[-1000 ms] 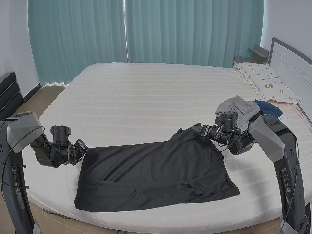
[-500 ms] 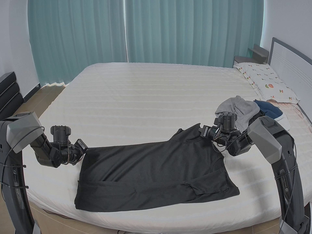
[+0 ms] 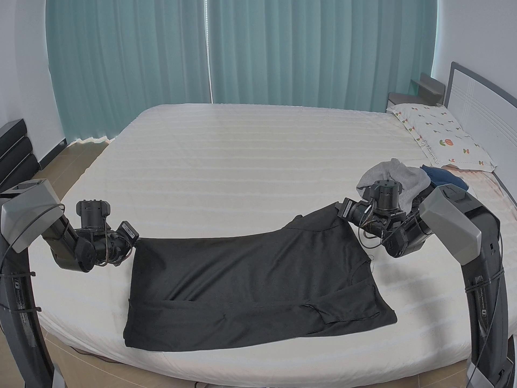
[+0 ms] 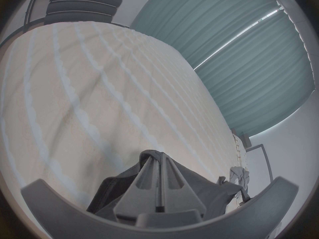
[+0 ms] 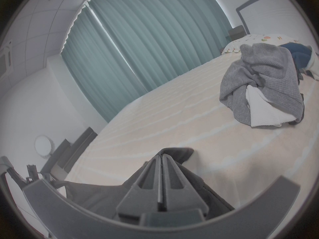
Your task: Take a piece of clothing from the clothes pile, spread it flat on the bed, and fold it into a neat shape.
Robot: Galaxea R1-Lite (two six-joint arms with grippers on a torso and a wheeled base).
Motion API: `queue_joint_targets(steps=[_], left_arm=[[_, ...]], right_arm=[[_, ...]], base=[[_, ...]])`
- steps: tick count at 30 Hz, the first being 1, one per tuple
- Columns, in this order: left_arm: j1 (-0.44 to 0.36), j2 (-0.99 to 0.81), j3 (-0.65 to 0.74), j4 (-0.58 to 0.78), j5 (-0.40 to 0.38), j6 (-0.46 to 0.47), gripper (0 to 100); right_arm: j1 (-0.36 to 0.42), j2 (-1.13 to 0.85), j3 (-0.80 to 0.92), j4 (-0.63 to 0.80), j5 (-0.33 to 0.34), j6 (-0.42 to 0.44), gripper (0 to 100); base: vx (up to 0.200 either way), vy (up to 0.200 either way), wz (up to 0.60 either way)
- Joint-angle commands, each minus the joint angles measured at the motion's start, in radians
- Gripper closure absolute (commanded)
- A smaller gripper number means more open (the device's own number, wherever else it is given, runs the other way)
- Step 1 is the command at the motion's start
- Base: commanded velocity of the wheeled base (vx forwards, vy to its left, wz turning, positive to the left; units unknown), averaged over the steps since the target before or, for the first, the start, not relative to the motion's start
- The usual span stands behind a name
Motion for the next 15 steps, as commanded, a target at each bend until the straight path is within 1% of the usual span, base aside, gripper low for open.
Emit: queue_joint_targets(steps=[1, 7, 15], left_arm=[[0.028, -0.043, 0.001, -0.002, 0.000, -0.005, 100], [0.038, -0.059, 0.007, -0.002, -0.002, -0.004, 100], [0.033, -0.088, 0.027, 0.001, -0.002, 0.002, 100]], right_arm=[[-0.004, -0.053, 0.045, -0.018, -0.001, 0.012, 100], [-0.011, -0.106, 0.107, -0.052, 0.002, 0.045, 100], [-0.029, -0.134, 0.128, -0.078, 0.002, 0.051, 100]], base=[[0.000, 0.000, 0.00], [0.000, 0.000, 0.00], [0.000, 0.000, 0.00]])
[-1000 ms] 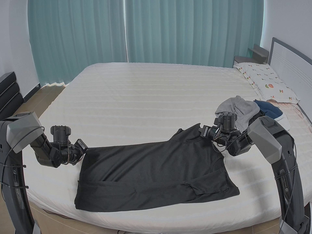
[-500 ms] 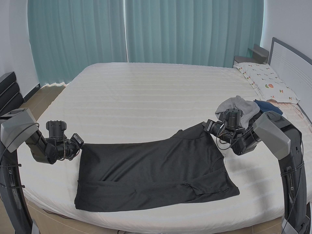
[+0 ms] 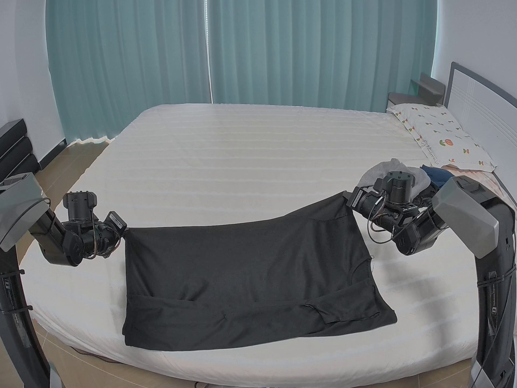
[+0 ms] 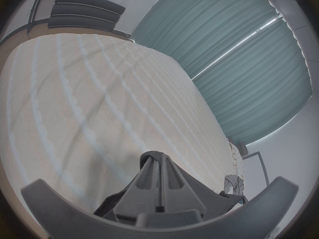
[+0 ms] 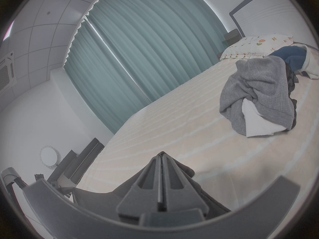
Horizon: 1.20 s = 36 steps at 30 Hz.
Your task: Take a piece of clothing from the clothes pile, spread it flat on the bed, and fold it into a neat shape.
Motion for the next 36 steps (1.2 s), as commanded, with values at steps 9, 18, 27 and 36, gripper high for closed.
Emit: queue_joint_targets(steps=[9, 18, 27, 36], left_arm=[[-0.010, -0.026, 0.022, -0.007, 0.000, 0.025, 100], [-0.009, -0.032, 0.029, -0.044, 0.001, 0.022, 100], [-0.009, -0.041, 0.037, -0.040, 0.000, 0.026, 100], [-0.013, -0.075, 0.075, -0.036, 0.001, 0.040, 100]], right_arm=[[-0.017, -0.021, 0.024, -0.027, 0.002, 0.000, 100], [-0.015, 0.014, 0.026, -0.033, 0.001, 0.000, 100], [-0.017, 0.025, 0.018, -0.067, -0.001, 0.000, 100], [-0.032, -0.016, 0.090, -0.068, 0.024, 0.000, 100]], base=[[0.000, 0.000, 0.00], [0.000, 0.000, 0.00], [0.000, 0.000, 0.00], [0.000, 0.000, 0.00]])
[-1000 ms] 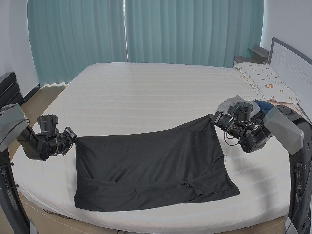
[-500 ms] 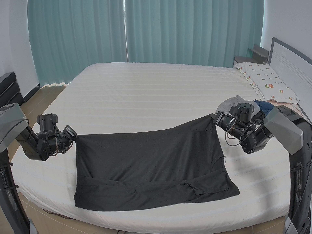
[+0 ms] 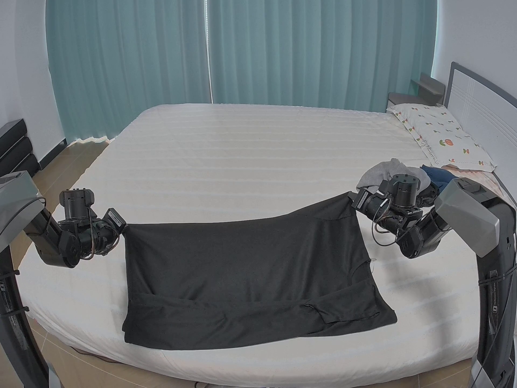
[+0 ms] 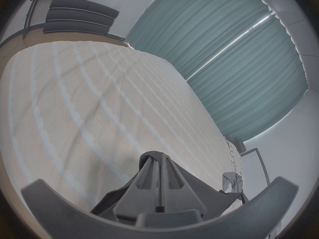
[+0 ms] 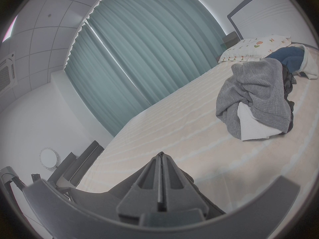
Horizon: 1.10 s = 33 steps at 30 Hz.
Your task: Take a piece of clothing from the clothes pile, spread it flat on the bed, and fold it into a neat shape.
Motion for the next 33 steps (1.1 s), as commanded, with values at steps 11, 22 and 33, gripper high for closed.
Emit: queue_joint_targets(steps=[11, 22, 33], left_arm=[[-0.016, -0.061, 0.099, -0.009, 0.004, 0.112, 100], [-0.028, -0.111, 0.247, -0.006, 0.009, 0.214, 100], [-0.038, -0.098, 0.374, -0.012, 0.010, 0.336, 100]], right_arm=[[-0.007, -0.106, 0.150, 0.003, 0.061, -0.006, 100], [-0.027, -0.196, 0.404, -0.002, 0.179, -0.054, 100], [-0.056, -0.235, 0.604, -0.002, 0.248, -0.167, 100]], base=[[0.000, 0.000, 0.00], [0.000, 0.000, 0.00], [0.000, 0.000, 0.00]])
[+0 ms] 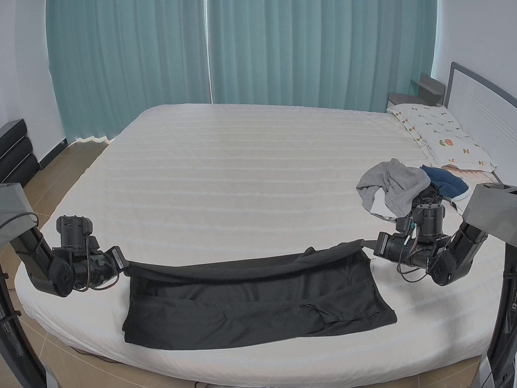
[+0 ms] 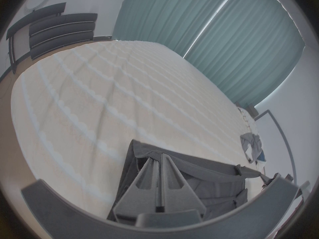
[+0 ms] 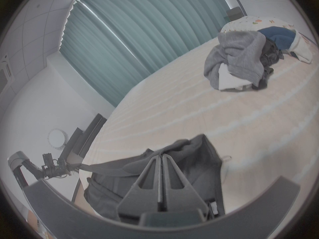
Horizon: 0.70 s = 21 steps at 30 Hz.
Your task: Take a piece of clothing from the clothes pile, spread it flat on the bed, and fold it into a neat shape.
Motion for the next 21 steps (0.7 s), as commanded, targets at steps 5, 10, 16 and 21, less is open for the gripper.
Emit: queue_joint_targets(steps=[5, 10, 16, 21], left_arm=[[-0.006, 0.010, 0.115, -0.003, -0.003, 0.058, 100], [-0.006, 0.043, 0.143, -0.003, -0.001, 0.103, 100], [-0.006, 0.091, 0.154, -0.004, 0.005, 0.121, 100], [-0.016, 0.094, 0.161, -0.004, -0.001, 0.120, 100]], right_arm=[[-0.032, -0.004, 0.131, 0.001, 0.016, -0.105, 100], [-0.032, 0.018, 0.162, 0.003, 0.016, -0.144, 100], [-0.032, 0.051, 0.188, 0.000, 0.013, -0.210, 100], [-0.032, 0.064, 0.187, 0.000, 0.013, -0.214, 100]], base=[[0.000, 0.000, 0.00], [0.000, 0.000, 0.00], [0.000, 0.000, 0.00], [0.000, 0.000, 0.00]])
